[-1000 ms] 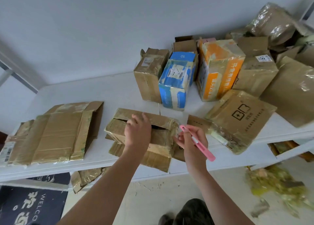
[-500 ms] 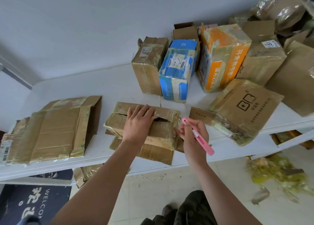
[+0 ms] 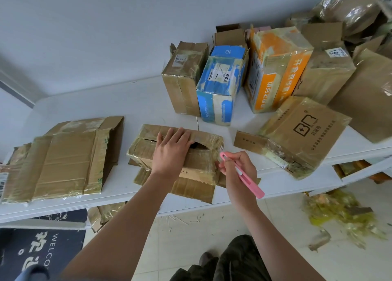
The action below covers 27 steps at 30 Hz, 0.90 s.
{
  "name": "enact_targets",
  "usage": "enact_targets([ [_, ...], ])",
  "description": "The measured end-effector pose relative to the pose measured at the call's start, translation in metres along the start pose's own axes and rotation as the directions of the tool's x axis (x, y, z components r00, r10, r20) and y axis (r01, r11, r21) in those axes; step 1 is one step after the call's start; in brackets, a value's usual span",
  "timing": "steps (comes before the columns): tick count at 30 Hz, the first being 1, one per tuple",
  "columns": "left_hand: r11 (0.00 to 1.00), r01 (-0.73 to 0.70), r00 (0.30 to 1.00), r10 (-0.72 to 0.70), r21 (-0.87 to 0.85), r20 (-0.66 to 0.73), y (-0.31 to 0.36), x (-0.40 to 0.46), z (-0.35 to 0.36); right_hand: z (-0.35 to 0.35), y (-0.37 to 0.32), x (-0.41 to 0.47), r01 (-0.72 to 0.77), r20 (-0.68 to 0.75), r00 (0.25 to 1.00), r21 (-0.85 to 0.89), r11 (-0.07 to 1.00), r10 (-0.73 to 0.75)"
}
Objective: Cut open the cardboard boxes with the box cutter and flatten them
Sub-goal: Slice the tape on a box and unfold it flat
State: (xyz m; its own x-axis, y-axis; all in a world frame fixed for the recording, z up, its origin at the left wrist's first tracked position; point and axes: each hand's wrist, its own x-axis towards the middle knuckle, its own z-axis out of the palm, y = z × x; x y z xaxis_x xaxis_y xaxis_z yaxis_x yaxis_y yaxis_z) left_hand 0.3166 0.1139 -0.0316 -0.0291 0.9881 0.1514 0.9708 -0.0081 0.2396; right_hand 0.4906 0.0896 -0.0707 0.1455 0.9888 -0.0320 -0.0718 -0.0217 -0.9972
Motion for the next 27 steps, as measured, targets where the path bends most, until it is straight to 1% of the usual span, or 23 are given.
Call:
enact_targets([
  [5, 1.000, 0.012, 1.000, -0.013, -0.005, -0.007, 0.000, -0.001, 0.002, -0.002, 0.000, -0.006, -0.007, 0.029, 1.000, 0.029, 1.000, 0.006],
  [7, 1.000, 0.008, 1.000, -0.008, -0.004, -0.010, 0.000, -0.001, 0.001, -0.005, -0.001, -0.007, -0.002, 0.061, 0.998, 0.046, 0.999, 0.000],
  [9, 1.000, 0.005, 1.000, -0.005, 0.005, -0.013, -0.001, -0.001, 0.001, -0.007, -0.002, -0.009, 0.013, 0.103, 0.995, 0.031, 0.999, -0.016],
  [11, 1.000, 0.004, 1.000, -0.004, 0.008, -0.011, -0.001, -0.001, 0.002, -0.011, -0.003, -0.010, -0.002, 0.118, 0.993, 0.025, 1.000, -0.001],
  [13, 1.000, 0.002, 1.000, -0.002, 0.007, -0.011, 0.000, -0.001, 0.001, -0.016, -0.004, -0.011, -0.008, 0.112, 0.994, 0.070, 0.997, 0.000],
  [16, 1.000, 0.000, 1.000, 0.000, 0.008, -0.028, 0.001, -0.002, 0.002, -0.014, -0.009, -0.005, -0.014, 0.056, 0.998, 0.177, 0.984, 0.004],
  [17, 1.000, 0.003, 1.000, -0.003, 0.012, -0.028, 0.000, -0.002, 0.002, -0.011, -0.009, -0.001, -0.025, 0.033, 0.999, 0.182, 0.983, 0.020],
  [19, 1.000, 0.005, 1.000, -0.004, 0.028, -0.028, -0.001, -0.001, 0.003, -0.003, -0.009, 0.005, -0.025, 0.008, 1.000, 0.111, 0.993, 0.025],
  [21, 0.999, 0.004, 0.999, -0.003, 0.036, -0.032, -0.001, -0.001, 0.004, 0.002, -0.008, 0.005, 0.003, 0.018, 1.000, 0.043, 0.999, -0.004],
  [25, 1.000, 0.006, 0.999, -0.005, 0.023, -0.049, 0.000, -0.001, 0.001, 0.001, -0.006, 0.003, 0.015, 0.017, 1.000, 0.025, 1.000, -0.016],
  [27, 1.000, 0.006, 0.997, -0.005, 0.014, -0.077, 0.000, -0.001, 0.002, 0.002, -0.007, -0.001, 0.028, 0.059, 0.998, 0.013, 1.000, -0.029],
])
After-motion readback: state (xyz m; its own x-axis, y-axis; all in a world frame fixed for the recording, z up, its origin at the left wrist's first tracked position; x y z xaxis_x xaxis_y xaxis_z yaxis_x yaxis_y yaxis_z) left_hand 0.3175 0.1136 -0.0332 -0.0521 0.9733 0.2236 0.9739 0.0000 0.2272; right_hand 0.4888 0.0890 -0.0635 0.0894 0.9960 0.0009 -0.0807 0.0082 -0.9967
